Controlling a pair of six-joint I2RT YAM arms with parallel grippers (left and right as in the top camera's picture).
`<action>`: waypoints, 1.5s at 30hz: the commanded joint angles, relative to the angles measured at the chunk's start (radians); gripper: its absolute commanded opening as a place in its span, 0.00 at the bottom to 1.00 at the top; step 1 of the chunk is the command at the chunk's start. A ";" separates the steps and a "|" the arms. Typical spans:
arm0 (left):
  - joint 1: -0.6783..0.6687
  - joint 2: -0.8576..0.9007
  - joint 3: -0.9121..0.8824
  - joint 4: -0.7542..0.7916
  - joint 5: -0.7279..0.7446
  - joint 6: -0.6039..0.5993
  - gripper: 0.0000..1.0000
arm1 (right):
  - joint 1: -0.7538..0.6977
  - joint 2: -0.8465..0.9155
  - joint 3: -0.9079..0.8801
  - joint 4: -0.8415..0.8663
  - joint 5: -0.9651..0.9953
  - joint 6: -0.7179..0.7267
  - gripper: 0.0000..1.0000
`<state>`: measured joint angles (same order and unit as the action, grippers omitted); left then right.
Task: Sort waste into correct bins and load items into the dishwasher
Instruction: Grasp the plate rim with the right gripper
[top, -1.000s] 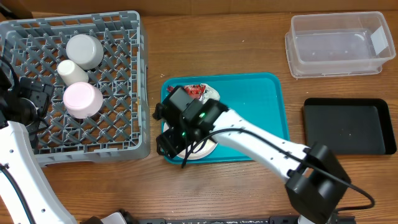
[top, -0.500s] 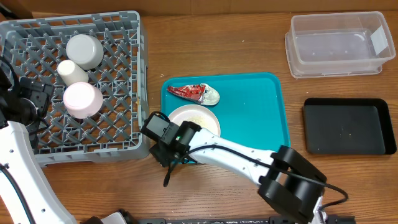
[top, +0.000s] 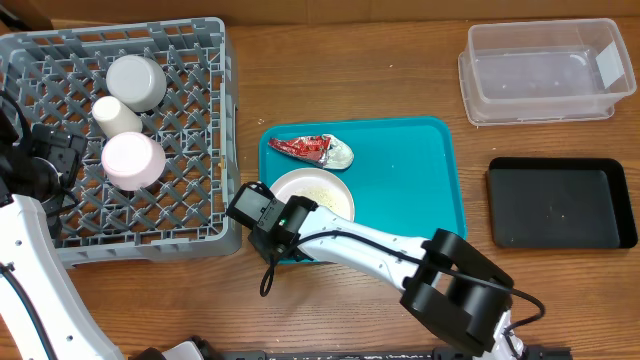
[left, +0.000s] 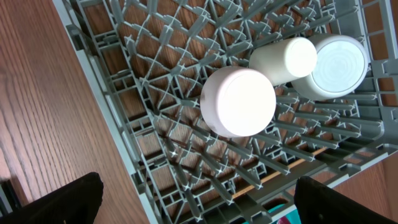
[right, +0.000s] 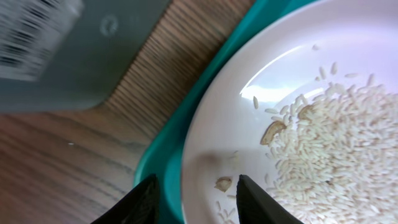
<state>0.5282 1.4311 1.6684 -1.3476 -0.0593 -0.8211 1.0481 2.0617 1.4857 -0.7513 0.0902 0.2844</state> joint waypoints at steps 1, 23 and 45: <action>0.002 0.004 0.003 -0.002 0.001 -0.017 1.00 | 0.000 0.042 0.006 0.005 0.014 0.005 0.42; 0.002 0.004 0.003 -0.002 0.001 -0.017 1.00 | 0.005 0.042 0.007 -0.020 0.018 0.010 0.04; 0.002 0.004 0.003 -0.002 0.001 -0.017 1.00 | -0.047 0.042 0.117 -0.303 0.251 0.192 0.04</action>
<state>0.5282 1.4311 1.6684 -1.3476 -0.0597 -0.8211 1.0229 2.1048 1.5661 -1.0405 0.3153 0.4416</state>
